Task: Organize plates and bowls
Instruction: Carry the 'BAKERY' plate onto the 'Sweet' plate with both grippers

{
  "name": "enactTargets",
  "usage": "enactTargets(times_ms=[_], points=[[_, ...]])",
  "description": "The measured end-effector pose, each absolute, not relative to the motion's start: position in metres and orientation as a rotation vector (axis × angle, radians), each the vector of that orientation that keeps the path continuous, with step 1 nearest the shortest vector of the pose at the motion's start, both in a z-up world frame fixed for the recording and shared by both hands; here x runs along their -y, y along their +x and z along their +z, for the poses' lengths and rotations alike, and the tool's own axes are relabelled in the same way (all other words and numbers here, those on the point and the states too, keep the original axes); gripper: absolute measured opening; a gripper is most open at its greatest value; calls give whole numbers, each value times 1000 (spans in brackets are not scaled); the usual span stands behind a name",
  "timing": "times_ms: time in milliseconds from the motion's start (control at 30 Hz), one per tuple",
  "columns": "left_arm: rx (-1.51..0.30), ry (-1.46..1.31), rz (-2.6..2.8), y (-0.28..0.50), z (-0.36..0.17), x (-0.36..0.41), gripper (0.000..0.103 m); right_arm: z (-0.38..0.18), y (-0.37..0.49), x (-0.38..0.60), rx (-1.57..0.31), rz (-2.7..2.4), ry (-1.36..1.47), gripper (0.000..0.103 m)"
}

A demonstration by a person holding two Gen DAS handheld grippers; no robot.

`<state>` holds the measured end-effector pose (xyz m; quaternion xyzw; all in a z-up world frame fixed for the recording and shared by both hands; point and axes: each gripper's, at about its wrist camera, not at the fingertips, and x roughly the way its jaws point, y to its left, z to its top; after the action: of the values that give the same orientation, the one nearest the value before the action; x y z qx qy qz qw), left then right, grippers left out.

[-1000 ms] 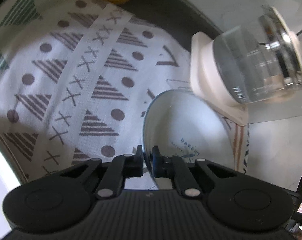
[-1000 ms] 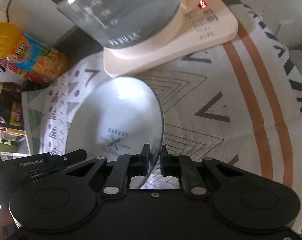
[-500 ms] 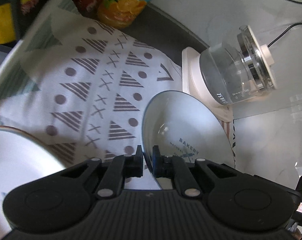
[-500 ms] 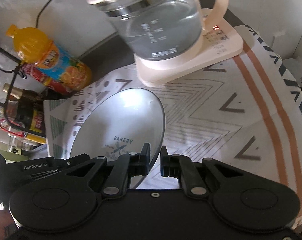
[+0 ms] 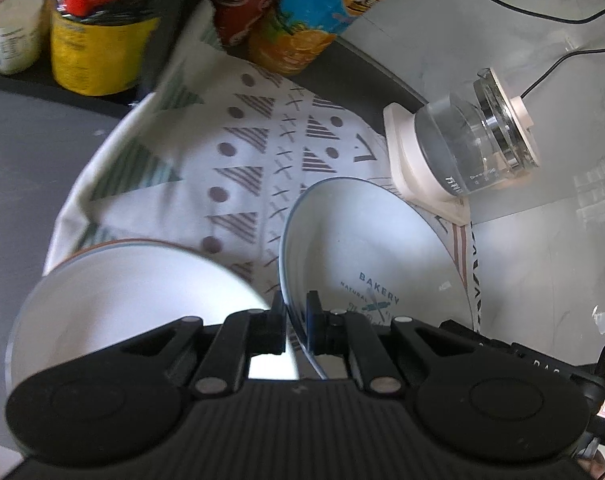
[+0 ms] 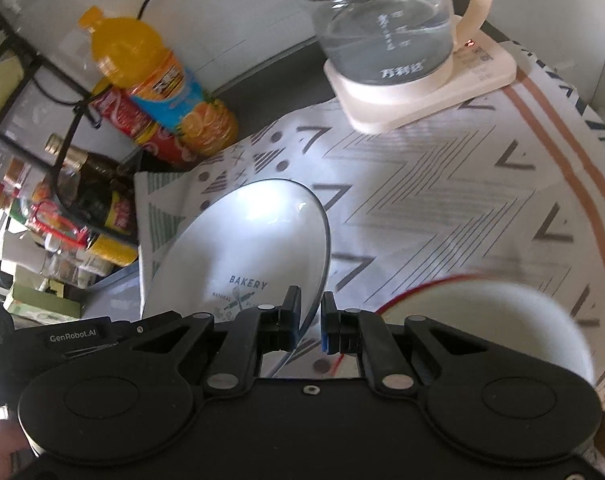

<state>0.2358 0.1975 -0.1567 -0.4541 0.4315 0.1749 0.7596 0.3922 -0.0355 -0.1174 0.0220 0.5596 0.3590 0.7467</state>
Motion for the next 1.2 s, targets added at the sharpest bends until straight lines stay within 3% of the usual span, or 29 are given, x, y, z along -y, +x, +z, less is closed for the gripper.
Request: enactTargets(times_ms=[1200], points=[[-1013,-967,372,115,-196,-209,7,-160,247,22,-1236,743,-15,11]])
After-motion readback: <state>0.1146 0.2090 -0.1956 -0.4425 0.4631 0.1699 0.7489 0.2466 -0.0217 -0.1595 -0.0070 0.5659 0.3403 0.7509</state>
